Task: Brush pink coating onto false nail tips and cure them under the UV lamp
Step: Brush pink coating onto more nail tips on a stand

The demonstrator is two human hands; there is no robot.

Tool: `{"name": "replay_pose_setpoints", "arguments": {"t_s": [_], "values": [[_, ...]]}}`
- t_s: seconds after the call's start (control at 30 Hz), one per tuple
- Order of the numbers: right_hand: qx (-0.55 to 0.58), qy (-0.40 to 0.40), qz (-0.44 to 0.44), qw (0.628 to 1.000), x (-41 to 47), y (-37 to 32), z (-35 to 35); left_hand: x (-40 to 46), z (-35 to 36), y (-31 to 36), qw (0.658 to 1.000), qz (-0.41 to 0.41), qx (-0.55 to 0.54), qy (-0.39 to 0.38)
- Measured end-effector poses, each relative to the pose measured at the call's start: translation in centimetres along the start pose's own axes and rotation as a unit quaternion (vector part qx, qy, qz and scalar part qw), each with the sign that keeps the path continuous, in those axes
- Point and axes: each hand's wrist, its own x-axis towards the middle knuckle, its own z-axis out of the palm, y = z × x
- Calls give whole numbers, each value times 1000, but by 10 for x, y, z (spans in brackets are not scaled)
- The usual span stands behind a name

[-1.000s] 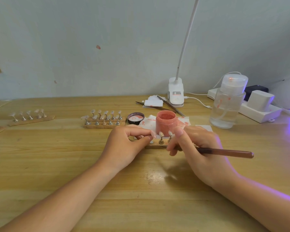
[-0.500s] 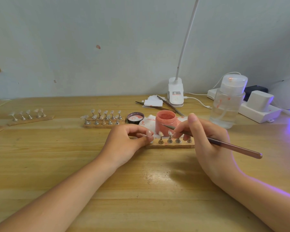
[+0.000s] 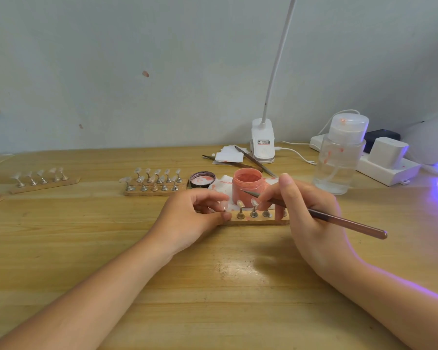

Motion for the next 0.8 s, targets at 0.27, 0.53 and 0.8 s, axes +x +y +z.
{"name": "replay_pose_setpoints", "arguments": {"t_s": [0.27,0.53,0.8], "values": [[-5,-6,1,1000,0,2,-1,0,3,-2,997,48,62,22],[-4,-17,-4,1000,0,0,0,3,3,-7,987,91,133,-7],[-11,-17,6,1000,1,1,-2,6,-9,-1,984,71,146,-70]]}}
